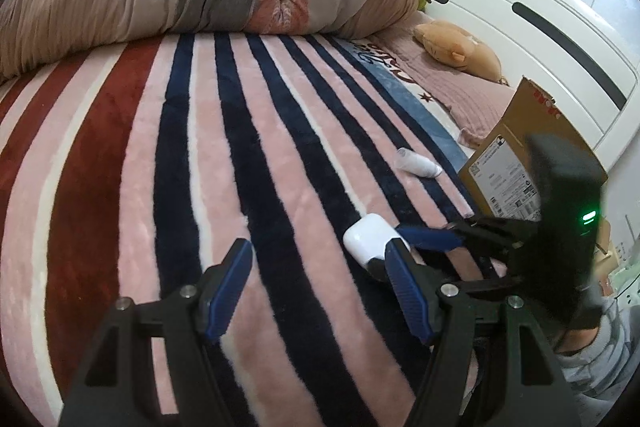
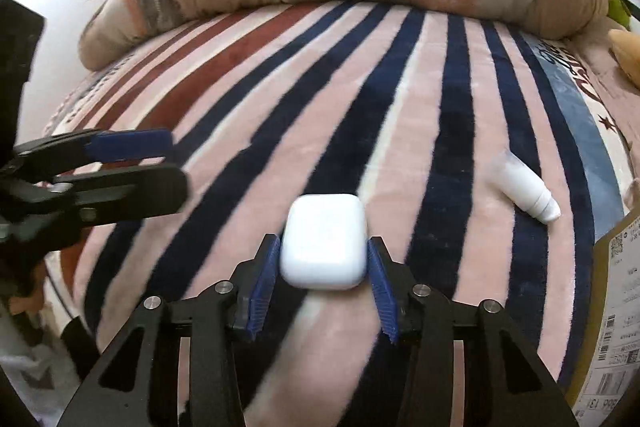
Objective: Organize rigid objects
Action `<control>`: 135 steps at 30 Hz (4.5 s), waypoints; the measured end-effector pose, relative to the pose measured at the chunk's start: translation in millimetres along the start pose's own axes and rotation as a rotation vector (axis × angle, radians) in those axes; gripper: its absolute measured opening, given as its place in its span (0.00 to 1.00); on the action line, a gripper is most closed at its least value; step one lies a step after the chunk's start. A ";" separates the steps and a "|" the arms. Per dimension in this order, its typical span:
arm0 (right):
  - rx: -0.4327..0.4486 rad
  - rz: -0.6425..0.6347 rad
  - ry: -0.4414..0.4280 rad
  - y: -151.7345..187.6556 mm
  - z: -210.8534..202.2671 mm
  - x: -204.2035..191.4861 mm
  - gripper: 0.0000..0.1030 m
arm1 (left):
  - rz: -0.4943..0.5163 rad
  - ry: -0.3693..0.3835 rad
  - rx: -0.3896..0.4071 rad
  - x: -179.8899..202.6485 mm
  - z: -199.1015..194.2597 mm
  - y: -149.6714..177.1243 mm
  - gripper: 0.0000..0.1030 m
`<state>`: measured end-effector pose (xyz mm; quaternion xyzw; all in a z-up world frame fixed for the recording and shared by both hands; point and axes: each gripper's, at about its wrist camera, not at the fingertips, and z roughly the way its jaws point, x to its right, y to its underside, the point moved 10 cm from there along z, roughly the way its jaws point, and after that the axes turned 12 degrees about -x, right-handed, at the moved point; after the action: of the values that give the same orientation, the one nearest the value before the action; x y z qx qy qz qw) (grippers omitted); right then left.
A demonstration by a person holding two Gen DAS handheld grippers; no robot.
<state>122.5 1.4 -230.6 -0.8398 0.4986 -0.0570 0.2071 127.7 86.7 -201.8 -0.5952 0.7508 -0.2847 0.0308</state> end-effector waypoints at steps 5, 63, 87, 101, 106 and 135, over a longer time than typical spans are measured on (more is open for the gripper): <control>0.132 0.059 0.172 -7.9 -38.3 46.4 0.58 | 0.028 0.024 -0.036 10.2 20.4 2.1 0.64; 0.355 0.063 0.025 -18.6 -194.0 21.6 0.20 | 0.213 -0.045 0.156 109.7 -89.9 -14.8 0.54; 0.177 0.159 0.289 65.2 -196.0 226.6 0.21 | 0.580 -0.014 -0.112 330.3 38.5 -91.4 0.54; 0.215 0.182 0.234 68.6 -206.5 227.0 0.27 | 0.537 -0.036 -0.048 322.1 20.4 -96.9 0.67; 0.250 0.162 0.194 65.0 -219.7 215.5 0.42 | 0.474 -0.009 0.046 311.3 -17.9 -101.1 0.76; 0.520 -0.090 0.051 42.2 -285.6 122.7 1.00 | -0.002 -0.285 0.331 162.4 -114.4 -76.7 0.97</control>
<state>62.8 -205.0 -2.0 -0.7778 0.4346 -0.2136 0.4007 103.9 -26.5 -23.0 -0.6170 0.6813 -0.3172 0.2335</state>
